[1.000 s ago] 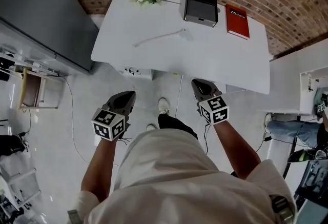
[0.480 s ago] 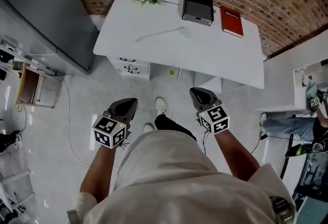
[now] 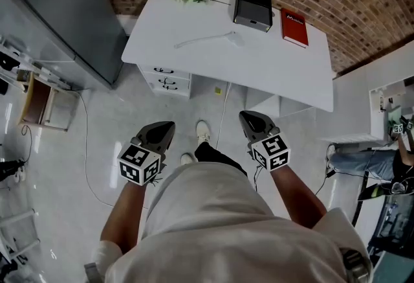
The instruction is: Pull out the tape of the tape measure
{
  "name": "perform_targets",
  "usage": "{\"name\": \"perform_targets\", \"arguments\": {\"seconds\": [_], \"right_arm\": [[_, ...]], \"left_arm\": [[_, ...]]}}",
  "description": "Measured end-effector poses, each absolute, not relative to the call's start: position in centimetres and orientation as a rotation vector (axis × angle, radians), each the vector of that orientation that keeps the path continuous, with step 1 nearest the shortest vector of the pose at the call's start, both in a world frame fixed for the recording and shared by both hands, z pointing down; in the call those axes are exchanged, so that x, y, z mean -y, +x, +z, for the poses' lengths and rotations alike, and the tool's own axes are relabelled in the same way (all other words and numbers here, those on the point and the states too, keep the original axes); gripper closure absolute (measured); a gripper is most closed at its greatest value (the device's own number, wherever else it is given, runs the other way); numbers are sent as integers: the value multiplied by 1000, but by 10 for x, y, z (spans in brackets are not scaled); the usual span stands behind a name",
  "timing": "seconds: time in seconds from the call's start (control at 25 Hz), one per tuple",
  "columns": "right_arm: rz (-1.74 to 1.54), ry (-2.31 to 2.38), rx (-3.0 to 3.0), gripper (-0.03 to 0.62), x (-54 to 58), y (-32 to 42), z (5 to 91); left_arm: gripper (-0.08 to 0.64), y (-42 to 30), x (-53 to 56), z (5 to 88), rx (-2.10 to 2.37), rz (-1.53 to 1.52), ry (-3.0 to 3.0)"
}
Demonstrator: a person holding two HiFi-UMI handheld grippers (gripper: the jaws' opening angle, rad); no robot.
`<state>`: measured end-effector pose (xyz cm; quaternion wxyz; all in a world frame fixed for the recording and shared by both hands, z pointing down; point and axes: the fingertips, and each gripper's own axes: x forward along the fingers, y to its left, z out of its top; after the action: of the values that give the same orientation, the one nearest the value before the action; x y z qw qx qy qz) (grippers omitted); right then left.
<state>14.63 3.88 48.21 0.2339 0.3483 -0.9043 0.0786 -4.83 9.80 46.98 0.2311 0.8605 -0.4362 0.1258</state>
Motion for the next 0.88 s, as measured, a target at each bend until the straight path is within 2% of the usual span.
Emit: {"name": "perform_targets", "arguments": {"seconds": [0.88], "right_arm": [[200,955,2524,589,-47,139,471]], "left_arm": [[566,-49,-110,458,1221,326,2378]]}}
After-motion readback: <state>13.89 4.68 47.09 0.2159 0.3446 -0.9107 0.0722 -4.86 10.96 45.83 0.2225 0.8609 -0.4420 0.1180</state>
